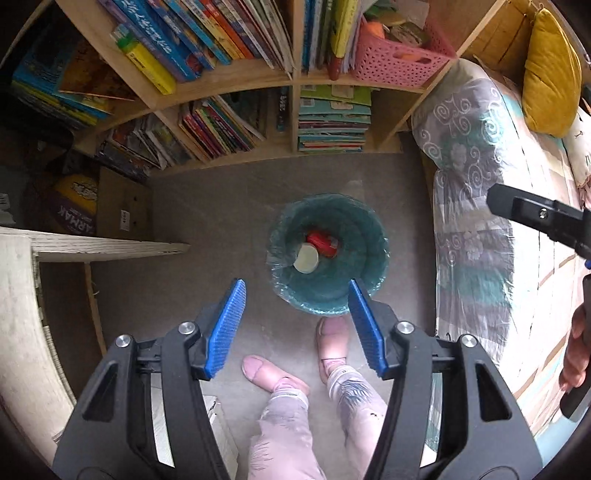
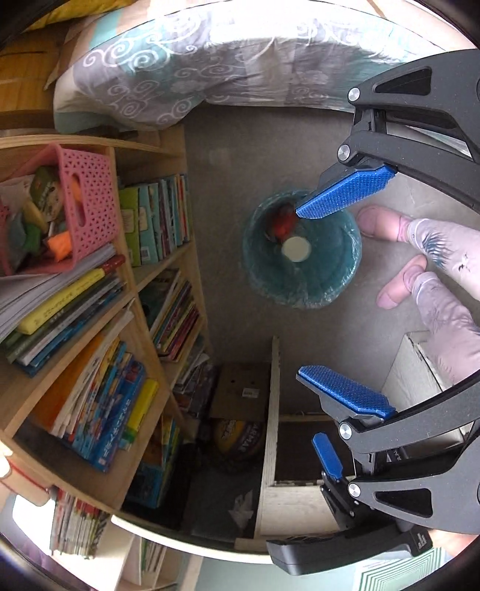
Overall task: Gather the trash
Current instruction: 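Open both tools to drop the cup and can into the wastebasket, then return both tools to the table toward the remaining trash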
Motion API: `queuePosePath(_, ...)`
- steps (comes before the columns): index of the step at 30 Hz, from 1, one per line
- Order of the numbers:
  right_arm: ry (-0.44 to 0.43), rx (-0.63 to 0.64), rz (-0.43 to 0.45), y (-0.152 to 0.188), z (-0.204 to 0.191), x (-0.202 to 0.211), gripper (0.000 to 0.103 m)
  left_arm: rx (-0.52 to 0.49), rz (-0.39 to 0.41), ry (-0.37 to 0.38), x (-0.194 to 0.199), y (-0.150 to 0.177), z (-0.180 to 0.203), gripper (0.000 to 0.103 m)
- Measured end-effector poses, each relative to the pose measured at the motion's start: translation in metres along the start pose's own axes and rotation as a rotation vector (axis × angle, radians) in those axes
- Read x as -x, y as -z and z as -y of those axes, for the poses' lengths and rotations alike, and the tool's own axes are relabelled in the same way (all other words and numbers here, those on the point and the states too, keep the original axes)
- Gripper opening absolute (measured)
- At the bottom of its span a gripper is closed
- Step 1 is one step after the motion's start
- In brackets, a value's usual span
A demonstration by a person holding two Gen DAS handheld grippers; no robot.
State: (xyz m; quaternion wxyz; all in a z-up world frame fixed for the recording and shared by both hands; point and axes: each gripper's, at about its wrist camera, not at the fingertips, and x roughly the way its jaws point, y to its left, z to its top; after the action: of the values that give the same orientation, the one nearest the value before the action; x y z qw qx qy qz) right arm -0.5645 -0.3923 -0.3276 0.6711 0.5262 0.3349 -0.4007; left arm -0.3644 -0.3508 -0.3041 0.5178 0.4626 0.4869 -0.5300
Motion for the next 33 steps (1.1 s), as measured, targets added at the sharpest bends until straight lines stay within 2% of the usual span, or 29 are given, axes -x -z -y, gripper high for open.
queuePosePath(5,-0.010,0.029,0.008,-0.003,-0.010,0.013,0.082,0.014,0.027,-0.020,0.019,0.001,-0.005,0.060)
queuePosePath(9,-0.015,0.091,0.012,-0.004,-0.025,0.028,0.082,0.022,0.080,-0.039,0.051,0.006,-0.009,0.069)
queuePosePath(15,-0.056,0.209,0.041,-0.008,-0.061,0.060,0.082,0.076,0.161,-0.062,0.101,0.012,-0.026,0.070)
queuePosePath(16,-0.066,0.236,0.049,-0.008,-0.069,0.067,0.082,0.098,0.181,-0.076,0.111,0.014,-0.030,0.071)
queuePosePath(18,-0.081,0.287,0.060,-0.011,-0.086,0.078,0.082,0.140,0.230,-0.097,0.132,0.019,-0.037,0.079)
queuePosePath(21,-0.106,0.361,0.082,-0.015,-0.112,0.092,0.082,0.179,0.295,-0.135,0.164,0.028,-0.049,0.080)
queuePosePath(26,-0.162,0.470,0.105,-0.019,-0.157,0.108,0.083,0.264,0.359,-0.180,0.201,0.045,-0.072,0.084)
queuePosePath(28,-0.184,0.517,0.108,-0.019,-0.177,0.112,0.087,0.318,0.388,-0.196,0.215,0.056,-0.085,0.085)
queuePosePath(33,-0.239,0.654,0.094,-0.012,-0.230,0.114,0.087,0.441,0.423,-0.243,0.242,0.084,-0.117,0.086)
